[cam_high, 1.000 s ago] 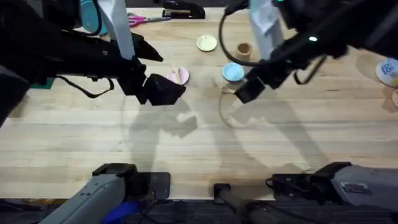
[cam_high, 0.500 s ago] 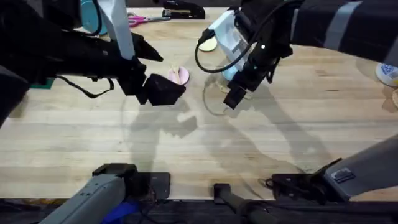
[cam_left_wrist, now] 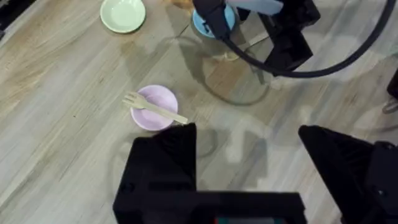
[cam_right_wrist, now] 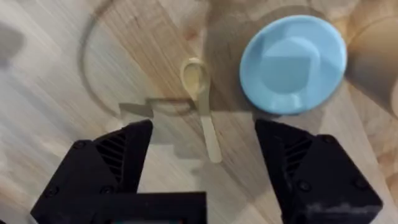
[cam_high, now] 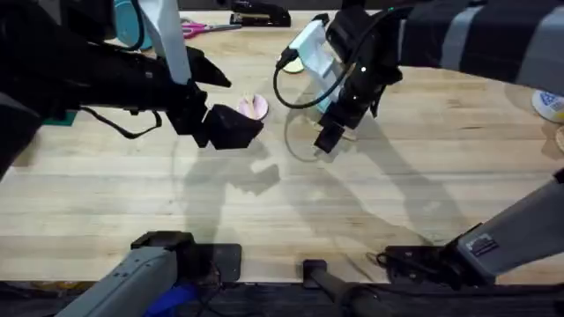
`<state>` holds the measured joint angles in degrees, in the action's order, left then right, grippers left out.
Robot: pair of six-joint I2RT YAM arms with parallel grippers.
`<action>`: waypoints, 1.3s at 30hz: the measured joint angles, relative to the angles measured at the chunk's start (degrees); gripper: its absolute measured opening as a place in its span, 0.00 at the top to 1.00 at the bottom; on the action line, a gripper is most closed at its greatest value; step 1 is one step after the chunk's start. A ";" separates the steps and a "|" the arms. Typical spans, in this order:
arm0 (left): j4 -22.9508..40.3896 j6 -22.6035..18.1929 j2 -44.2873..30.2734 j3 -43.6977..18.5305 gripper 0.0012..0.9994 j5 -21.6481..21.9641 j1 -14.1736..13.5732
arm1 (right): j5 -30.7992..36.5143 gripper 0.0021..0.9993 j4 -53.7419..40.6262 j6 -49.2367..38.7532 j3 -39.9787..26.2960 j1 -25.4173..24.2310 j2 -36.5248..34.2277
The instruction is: Pick up a utensil and set it on the pink plate, then put the other utensil in the container.
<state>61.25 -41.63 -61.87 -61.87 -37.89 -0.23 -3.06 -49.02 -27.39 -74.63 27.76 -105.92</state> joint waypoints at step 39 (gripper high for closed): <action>0.00 0.00 0.00 0.00 0.00 0.00 0.00 | 1.35 0.61 -0.88 -1.36 -1.40 0.20 -2.48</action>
<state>61.25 -41.63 -61.87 -61.87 -37.89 -0.23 -1.72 -49.90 -28.75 -76.03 27.97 -108.40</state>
